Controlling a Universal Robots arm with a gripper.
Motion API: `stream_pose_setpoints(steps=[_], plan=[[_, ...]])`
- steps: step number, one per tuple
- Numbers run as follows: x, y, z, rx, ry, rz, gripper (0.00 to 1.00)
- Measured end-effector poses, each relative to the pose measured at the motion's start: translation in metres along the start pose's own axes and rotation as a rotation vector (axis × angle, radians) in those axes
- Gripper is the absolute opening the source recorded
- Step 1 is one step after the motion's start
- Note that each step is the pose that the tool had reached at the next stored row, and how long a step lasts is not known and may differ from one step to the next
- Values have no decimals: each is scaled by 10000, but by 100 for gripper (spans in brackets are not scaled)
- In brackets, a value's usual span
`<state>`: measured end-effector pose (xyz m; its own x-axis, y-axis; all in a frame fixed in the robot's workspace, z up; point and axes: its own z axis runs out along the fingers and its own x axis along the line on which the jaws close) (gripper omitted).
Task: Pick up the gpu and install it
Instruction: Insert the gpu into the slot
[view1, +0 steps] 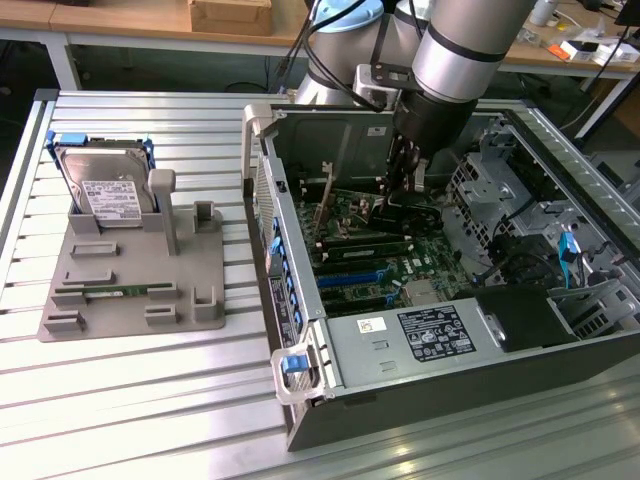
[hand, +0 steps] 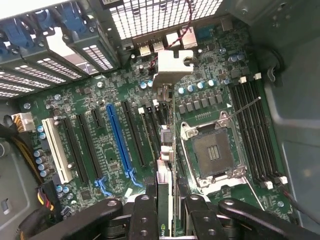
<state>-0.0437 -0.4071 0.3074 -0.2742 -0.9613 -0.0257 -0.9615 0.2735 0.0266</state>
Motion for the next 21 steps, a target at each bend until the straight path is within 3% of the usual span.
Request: stream_pose_setpoints(steps=[21], plan=[[0,0,0,-29,29,-1140,26]])
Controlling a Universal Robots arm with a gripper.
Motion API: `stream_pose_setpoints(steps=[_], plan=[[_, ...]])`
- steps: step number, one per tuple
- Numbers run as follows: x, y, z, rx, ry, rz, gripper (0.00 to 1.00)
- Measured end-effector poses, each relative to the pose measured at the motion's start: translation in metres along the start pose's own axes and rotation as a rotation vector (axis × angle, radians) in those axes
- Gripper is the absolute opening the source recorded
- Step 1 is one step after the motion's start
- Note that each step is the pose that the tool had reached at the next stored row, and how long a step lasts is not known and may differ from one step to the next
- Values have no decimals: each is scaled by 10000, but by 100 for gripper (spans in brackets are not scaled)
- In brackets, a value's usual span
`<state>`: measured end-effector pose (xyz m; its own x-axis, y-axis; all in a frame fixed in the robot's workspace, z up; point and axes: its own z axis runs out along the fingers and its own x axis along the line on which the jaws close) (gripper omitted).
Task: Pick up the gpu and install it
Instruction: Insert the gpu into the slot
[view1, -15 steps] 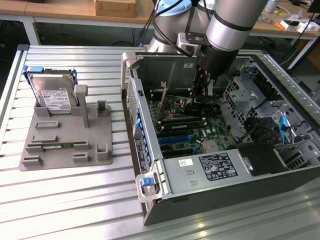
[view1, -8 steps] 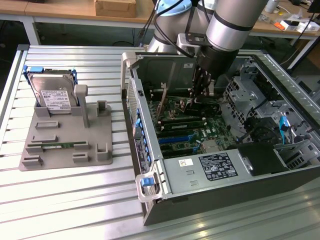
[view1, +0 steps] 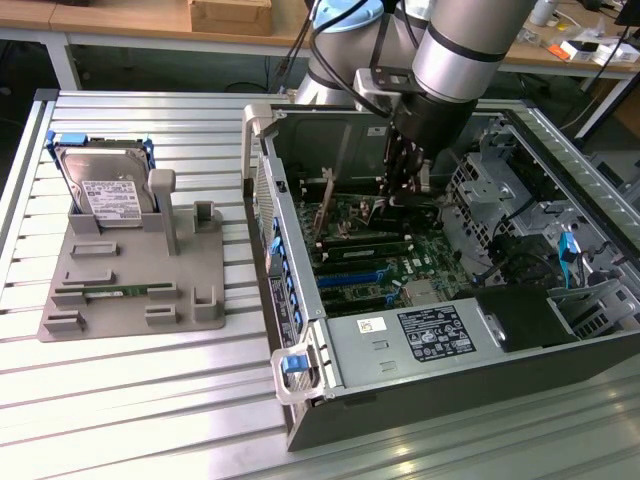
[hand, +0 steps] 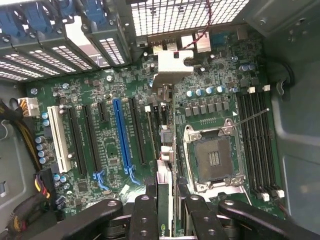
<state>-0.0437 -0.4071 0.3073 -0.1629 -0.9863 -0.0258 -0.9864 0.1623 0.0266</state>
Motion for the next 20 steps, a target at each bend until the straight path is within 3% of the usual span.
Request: stream_pose_setpoints(steps=[20], plan=[[0,0,0,-34,35,-1334,26]])
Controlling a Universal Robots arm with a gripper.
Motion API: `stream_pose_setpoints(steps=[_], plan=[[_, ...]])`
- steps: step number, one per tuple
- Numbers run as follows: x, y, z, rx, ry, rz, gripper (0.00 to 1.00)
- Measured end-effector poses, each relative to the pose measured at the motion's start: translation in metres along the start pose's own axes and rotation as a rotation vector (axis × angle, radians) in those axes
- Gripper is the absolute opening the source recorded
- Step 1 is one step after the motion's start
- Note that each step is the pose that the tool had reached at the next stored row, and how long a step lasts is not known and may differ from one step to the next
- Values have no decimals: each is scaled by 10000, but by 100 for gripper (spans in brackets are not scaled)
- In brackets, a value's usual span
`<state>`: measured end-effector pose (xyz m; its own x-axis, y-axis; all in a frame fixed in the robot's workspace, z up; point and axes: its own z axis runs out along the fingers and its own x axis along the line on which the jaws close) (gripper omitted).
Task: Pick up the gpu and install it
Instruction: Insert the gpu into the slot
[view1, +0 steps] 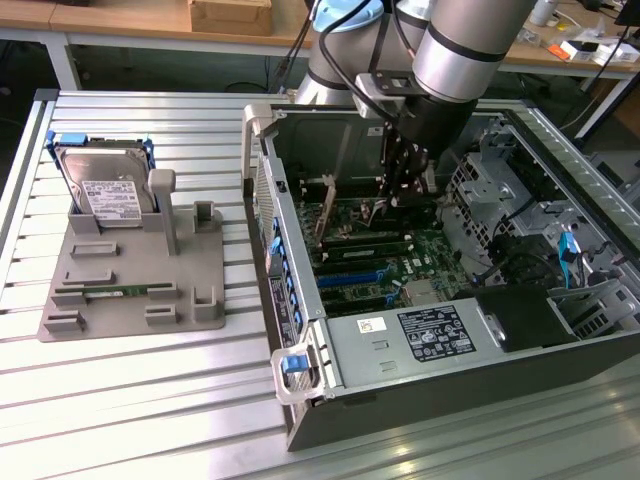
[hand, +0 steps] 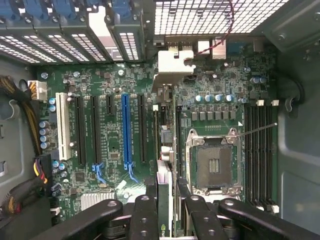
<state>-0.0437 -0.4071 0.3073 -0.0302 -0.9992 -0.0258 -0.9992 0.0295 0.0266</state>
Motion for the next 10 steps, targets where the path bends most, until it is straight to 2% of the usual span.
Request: stream_pose_setpoints(steps=[10], plan=[[0,0,0,-15,16,-584,26]])
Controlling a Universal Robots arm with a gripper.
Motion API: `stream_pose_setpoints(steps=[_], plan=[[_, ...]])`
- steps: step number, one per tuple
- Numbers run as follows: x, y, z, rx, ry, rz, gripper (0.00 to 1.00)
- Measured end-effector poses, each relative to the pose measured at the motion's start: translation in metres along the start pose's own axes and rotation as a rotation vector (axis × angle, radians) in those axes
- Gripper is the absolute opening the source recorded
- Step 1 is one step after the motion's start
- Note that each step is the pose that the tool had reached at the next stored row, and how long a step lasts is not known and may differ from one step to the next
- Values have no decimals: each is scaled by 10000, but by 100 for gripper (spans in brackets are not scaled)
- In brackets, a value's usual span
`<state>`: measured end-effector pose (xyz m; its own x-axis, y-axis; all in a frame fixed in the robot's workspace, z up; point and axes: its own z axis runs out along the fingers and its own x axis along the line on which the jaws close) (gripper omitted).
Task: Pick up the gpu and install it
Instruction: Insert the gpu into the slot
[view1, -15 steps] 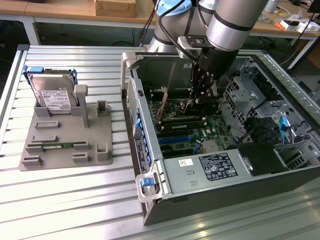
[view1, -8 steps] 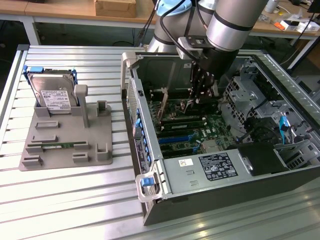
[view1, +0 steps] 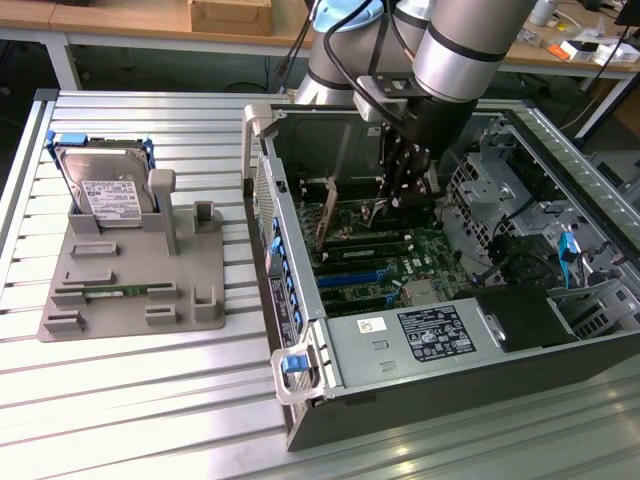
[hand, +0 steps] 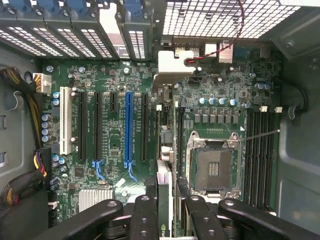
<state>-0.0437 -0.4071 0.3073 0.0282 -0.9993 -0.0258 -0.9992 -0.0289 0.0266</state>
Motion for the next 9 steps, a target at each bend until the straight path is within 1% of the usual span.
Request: stream_pose_setpoints(steps=[9], plan=[[0,0,0,-15,16,-573,26]])
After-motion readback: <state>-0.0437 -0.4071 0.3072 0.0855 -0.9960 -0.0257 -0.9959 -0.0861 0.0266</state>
